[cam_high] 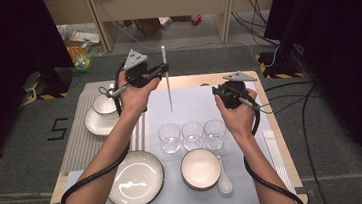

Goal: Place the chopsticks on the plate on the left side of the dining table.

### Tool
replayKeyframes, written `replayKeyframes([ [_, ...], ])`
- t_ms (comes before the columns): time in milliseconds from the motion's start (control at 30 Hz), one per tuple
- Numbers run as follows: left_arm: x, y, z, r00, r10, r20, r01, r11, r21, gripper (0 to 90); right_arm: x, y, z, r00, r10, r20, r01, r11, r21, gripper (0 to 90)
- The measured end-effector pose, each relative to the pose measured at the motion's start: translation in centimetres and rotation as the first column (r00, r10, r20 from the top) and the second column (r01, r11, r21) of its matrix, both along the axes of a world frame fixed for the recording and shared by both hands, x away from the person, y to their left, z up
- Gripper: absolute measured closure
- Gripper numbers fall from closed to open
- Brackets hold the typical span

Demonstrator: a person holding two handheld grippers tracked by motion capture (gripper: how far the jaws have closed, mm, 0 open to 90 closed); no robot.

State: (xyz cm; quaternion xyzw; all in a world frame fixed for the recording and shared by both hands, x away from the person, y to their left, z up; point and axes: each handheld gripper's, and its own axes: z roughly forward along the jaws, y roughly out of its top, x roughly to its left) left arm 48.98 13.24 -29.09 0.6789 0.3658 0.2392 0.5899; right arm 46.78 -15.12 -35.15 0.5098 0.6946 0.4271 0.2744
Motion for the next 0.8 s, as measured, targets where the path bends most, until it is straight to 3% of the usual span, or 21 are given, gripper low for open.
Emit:
replayKeyframes([
  [433,-1.7,2.4,0.4,0.9983,0.037,0.045,-0.038,0.9988,0.031,83.6,-0.8,-2.3,-1.0,0.9989,-0.046,-0.013,0.046,0.9989,-0.004,72.8],
  [800,-3.4,4.6,0.5,0.9963,0.069,0.051,-0.071,0.9965,0.045,83.7,-1.6,-4.0,-2.0,0.9959,-0.085,-0.029,0.085,0.9964,0.003,72.4],
])
